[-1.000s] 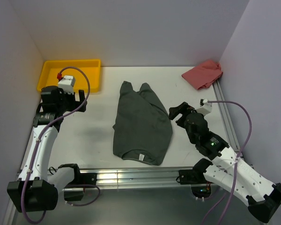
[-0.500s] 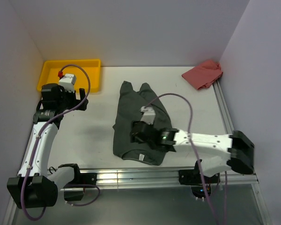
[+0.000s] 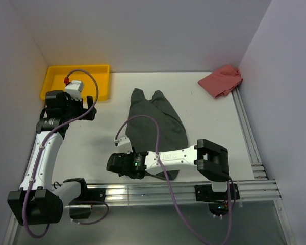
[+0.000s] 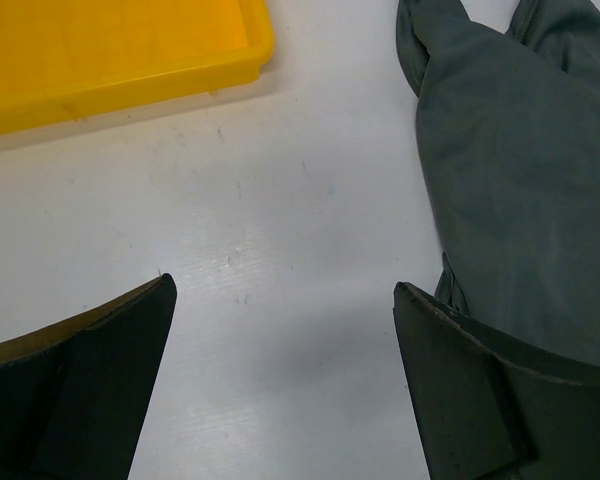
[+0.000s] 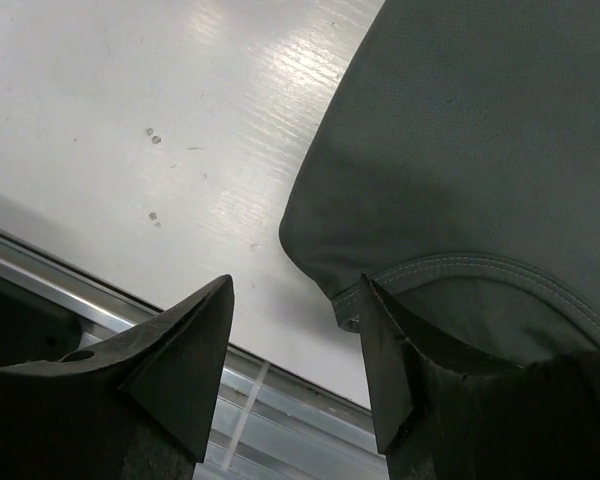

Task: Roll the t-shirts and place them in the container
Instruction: Flatten the tshirt

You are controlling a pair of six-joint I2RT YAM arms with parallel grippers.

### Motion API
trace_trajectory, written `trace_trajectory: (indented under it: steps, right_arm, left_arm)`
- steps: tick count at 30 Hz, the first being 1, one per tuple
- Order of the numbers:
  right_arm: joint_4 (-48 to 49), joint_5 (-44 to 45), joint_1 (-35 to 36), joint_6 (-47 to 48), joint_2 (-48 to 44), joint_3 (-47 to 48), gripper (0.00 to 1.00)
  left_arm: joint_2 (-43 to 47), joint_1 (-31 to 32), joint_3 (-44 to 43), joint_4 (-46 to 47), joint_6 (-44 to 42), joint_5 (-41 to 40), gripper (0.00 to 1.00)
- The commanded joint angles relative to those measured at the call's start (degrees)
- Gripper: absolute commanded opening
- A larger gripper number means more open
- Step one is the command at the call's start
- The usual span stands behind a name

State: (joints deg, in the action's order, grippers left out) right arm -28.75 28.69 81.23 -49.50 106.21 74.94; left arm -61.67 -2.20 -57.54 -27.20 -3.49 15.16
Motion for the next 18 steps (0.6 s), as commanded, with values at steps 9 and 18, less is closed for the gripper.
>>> trace_trajectory:
  steps: [9, 18]
  right_arm:
    - [-1.39, -1.97, -0.02, 4.05, 3.38, 3.11, 0.56]
    - [-2.88, -2.06, -0.2, 4.94, 7.51, 4.69, 0.51]
  left_arm:
    - [-0.38, 0.09, -2.14, 0.75, -0.12, 1.1, 0.96]
    - [-1.44, 0.17, -2.14, 0.66, 0.15, 1.63, 0.96]
